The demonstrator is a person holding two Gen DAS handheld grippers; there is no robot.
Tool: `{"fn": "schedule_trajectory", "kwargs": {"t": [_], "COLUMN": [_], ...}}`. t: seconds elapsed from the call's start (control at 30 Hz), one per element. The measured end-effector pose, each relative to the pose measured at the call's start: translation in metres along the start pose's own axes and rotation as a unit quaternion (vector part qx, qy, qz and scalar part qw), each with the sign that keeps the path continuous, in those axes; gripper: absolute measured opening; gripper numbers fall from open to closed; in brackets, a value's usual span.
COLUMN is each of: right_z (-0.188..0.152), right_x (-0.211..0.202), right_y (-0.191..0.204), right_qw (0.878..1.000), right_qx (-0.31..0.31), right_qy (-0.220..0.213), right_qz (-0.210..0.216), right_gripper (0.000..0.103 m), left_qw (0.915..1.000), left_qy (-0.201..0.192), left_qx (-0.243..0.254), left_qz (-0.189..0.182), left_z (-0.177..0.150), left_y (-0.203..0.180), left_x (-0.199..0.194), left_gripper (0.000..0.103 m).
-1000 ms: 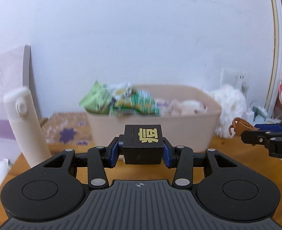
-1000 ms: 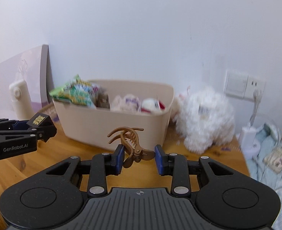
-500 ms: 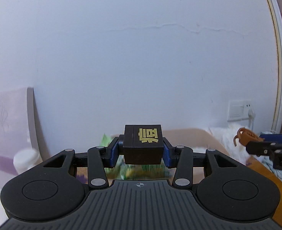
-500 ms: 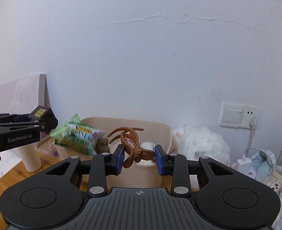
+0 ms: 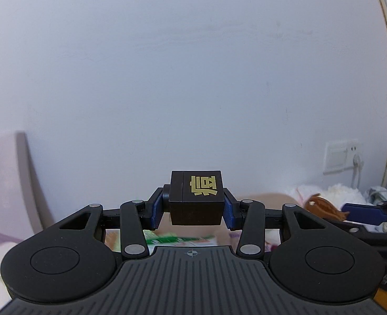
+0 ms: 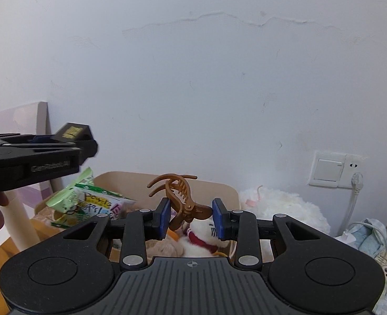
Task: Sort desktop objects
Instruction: 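Lift the black box and brown clip and carry both over the bin, then open both tools to drop the black box and brown clip into the bin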
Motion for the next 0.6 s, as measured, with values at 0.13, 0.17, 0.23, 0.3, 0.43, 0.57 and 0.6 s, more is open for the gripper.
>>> {"fn": "schedule_trajectory", "kwargs": {"t": [0.13, 0.17, 0.23, 0.3, 0.43, 0.57, 0.6], "right_z": [-0.006, -0.007, -0.008, -0.011, -0.016, -0.022, -0.024], "right_x": [0.020, 0.024, 0.034, 0.041, 0.052, 0.059, 0.060], "right_y": [0.007, 0.009, 0.014, 0.017, 0.019, 0.018, 0.020], "right_qw": [1.000, 1.000, 1.000, 1.000, 0.999, 0.999, 0.999], "right_qx": [-0.006, -0.005, -0.010, -0.016, -0.022, -0.005, -0.005], "right_qy": [0.008, 0.009, 0.012, 0.017, 0.028, 0.036, 0.037], "right_qz": [-0.004, 0.000, -0.001, 0.000, -0.004, 0.004, 0.004], "right_gripper": [0.032, 0.032, 0.032, 0.032, 0.032, 0.032, 0.032], "left_qw": [0.9990, 0.9986, 0.9977, 0.9969, 0.9953, 0.9941, 0.9939], "left_qy": [0.043, 0.052, 0.066, 0.076, 0.095, 0.105, 0.106], "left_qx": [-0.011, -0.012, -0.017, -0.021, -0.013, -0.027, -0.029], "left_qz": [-0.006, -0.005, -0.004, 0.000, 0.011, 0.006, 0.004], "left_z": [0.000, -0.001, -0.005, -0.012, -0.023, -0.029, -0.030], "left_y": [0.003, 0.004, 0.004, 0.004, 0.004, 0.005, 0.004], "left_x": [0.035, 0.043, 0.056, 0.064, 0.080, 0.086, 0.085], "left_gripper": [0.045, 0.045, 0.045, 0.045, 0.045, 0.046, 0.046]}}
Point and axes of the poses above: each gripper's, at about its wrist camera, not at the fingertips, and x roughly the way its jaws point, y to its left, z to its top, the point moved 7 cm from there along x, roughly the way its jaws point, and after that the axes turned 11 degrees about -z, right-handed, at the moved point
